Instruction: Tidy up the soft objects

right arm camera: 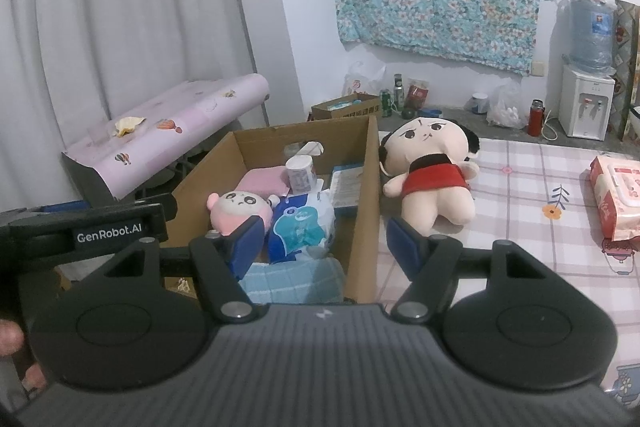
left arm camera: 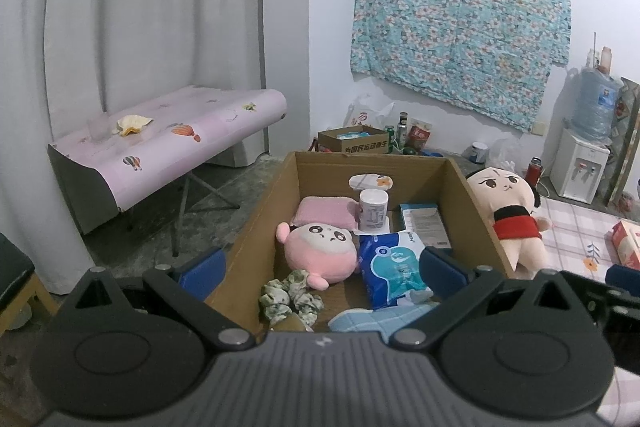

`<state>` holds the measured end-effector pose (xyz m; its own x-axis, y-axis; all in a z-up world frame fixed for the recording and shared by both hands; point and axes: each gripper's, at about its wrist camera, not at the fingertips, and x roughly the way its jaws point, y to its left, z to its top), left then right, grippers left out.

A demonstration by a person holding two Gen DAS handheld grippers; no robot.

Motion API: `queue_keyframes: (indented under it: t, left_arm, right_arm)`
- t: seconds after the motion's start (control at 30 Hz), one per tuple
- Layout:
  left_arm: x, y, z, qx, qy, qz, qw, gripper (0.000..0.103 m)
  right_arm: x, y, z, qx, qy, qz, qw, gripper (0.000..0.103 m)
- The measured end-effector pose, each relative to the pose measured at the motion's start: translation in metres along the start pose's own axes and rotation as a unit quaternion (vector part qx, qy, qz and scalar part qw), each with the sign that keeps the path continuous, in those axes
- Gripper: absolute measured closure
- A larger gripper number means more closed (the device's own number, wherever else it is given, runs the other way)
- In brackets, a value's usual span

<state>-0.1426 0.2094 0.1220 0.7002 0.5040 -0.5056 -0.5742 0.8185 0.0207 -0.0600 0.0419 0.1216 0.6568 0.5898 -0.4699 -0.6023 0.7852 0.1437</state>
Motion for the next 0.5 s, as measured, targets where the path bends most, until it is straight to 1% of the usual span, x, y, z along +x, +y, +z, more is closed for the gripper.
queue_keyframes:
  t: [0.5]
  left_arm:
    - [0.0014,0.0038,-0.0025,-0.005,0.002,0.003,1.0,0.0]
  right_arm:
    - [0.0049,0.0019,-0.001,-0.003,0.006,0.001,1.0,0.035]
